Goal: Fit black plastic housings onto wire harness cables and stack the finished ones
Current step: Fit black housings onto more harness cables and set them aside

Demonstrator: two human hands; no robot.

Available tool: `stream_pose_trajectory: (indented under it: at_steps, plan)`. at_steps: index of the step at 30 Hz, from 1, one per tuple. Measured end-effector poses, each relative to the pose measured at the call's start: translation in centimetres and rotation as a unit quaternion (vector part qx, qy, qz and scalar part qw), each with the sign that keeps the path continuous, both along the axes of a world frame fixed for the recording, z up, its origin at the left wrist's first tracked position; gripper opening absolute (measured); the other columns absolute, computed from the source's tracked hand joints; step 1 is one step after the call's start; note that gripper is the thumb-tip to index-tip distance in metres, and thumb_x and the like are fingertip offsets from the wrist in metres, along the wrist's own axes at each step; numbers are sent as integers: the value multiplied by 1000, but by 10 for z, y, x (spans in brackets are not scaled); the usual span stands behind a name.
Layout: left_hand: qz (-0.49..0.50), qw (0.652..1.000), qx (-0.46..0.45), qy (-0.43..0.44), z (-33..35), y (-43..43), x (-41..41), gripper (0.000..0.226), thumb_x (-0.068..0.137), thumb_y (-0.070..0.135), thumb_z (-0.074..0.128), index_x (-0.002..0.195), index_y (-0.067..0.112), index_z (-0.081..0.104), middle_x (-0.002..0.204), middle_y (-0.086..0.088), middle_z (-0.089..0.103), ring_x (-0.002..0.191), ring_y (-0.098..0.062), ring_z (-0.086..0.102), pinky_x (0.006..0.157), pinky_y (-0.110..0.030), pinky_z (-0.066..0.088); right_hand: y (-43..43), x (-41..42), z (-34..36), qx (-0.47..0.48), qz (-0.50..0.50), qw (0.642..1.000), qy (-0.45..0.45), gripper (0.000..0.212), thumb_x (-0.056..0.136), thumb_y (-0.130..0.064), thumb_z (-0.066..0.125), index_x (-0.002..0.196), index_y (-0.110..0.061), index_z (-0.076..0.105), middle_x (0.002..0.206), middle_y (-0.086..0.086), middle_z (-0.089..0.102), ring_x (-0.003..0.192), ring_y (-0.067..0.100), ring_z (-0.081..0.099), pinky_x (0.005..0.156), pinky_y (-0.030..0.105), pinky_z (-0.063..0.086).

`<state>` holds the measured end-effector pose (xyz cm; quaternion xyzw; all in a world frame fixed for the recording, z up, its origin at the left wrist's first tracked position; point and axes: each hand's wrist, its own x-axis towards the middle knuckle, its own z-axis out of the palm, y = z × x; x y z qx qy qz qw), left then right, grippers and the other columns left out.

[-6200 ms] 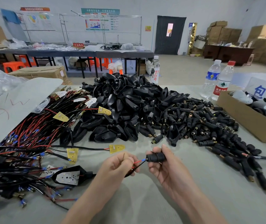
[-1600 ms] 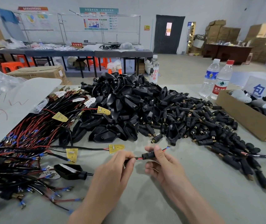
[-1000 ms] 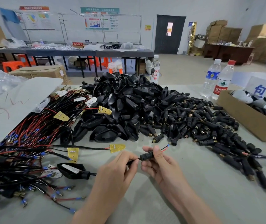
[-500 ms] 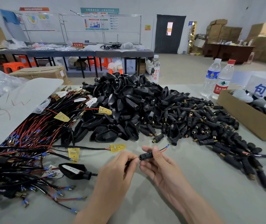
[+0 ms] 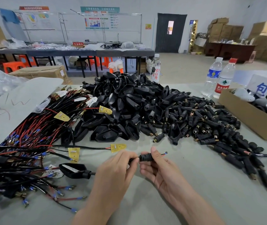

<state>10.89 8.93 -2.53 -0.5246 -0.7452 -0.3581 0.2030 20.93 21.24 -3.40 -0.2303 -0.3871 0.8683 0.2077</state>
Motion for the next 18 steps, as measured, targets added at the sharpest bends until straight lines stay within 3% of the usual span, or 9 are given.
stream_pose_trajectory:
  at_steps: [6, 10, 14, 18]
  plan:
    - [-20, 1000, 6, -24, -8, 1, -2, 8, 89, 16, 74, 87, 18, 67, 73, 15, 59, 57, -3, 52, 50, -26, 49, -2, -2, 0, -4, -19, 1000, 14, 35, 85, -36, 67, 88, -4, 80, 87, 19, 72, 71, 20, 72, 65, 25, 60]
    - [-15, 996, 18, -84, -12, 3, -2, 3, 93, 20, 69, 90, 21, 67, 78, 18, 61, 63, 2, 53, 56, -25, 50, -4, -1, 1, 7, -15, 999, 29, 34, 84, -34, 67, 92, -3, 79, 93, 20, 72, 77, 21, 73, 68, 26, 60]
    - [-17, 993, 21, -119, -12, 0, -4, 17, 96, 40, 61, 102, 25, 67, 88, 20, 69, 77, 2, 65, 66, -28, 57, -3, 1, 6, 25, -25, 999, 41, 34, 85, -30, 65, 100, -3, 78, 98, 20, 72, 82, 23, 73, 70, 26, 61]
    - [-20, 995, -12, -98, -11, -3, -11, 23, 97, 50, 48, 98, 31, 61, 79, 19, 65, 70, -3, 62, 63, -28, 53, 2, 3, 9, 33, -47, 997, 47, 35, 86, -31, 62, 100, -3, 77, 94, 17, 71, 79, 22, 73, 70, 27, 61]
